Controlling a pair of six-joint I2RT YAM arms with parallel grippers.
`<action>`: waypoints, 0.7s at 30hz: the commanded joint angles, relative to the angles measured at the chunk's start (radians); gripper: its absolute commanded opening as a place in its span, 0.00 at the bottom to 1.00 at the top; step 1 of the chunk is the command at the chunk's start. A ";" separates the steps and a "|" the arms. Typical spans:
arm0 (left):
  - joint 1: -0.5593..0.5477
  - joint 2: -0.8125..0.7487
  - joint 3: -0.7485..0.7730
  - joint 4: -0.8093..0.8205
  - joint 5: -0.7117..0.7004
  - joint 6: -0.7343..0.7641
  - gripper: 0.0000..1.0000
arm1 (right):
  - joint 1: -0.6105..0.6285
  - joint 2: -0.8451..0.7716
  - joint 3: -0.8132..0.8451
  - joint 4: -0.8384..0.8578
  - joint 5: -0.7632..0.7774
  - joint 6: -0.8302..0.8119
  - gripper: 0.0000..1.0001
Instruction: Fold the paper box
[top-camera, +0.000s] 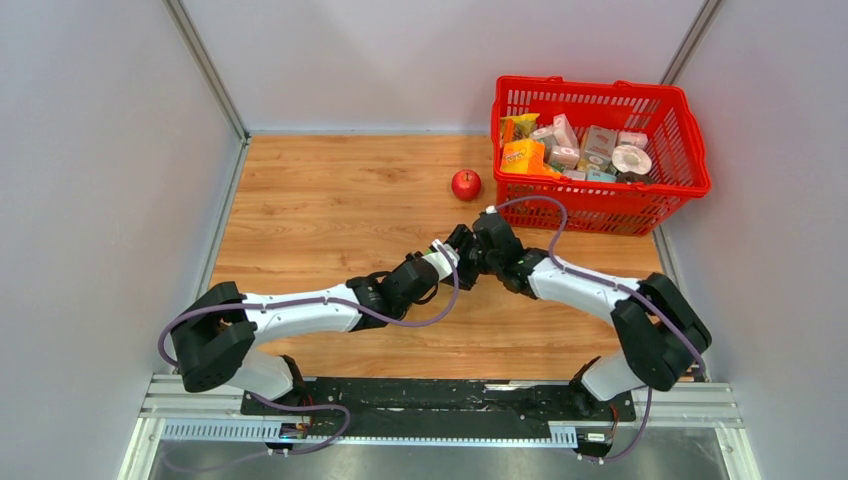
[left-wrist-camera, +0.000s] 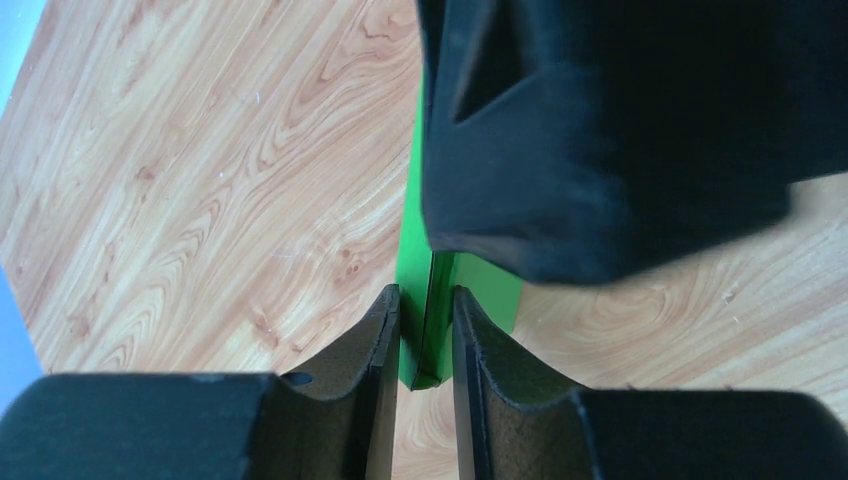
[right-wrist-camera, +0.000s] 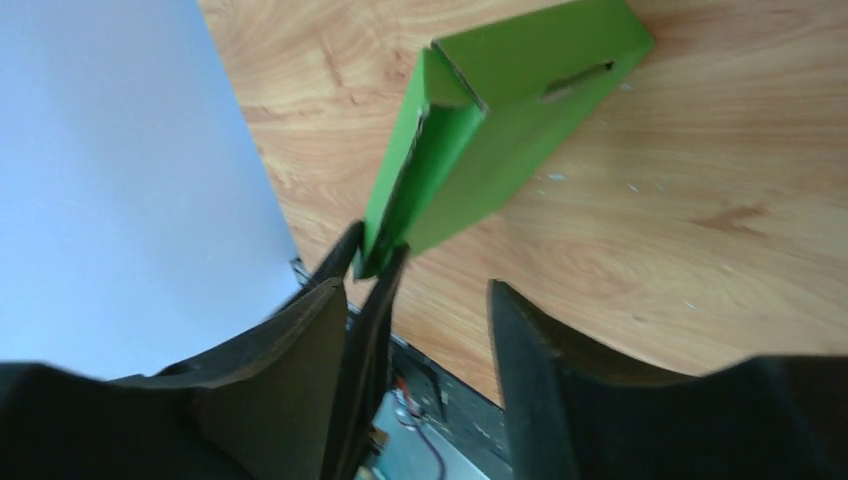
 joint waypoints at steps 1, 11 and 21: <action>0.004 0.009 -0.011 0.000 0.013 -0.016 0.24 | -0.027 -0.127 0.008 -0.174 -0.009 -0.252 0.63; 0.006 -0.016 -0.024 0.021 0.038 -0.024 0.24 | -0.159 -0.034 0.132 -0.031 -0.230 -0.274 0.24; 0.004 -0.016 -0.037 0.024 0.045 -0.042 0.24 | -0.147 0.181 0.162 0.265 -0.328 -0.157 0.13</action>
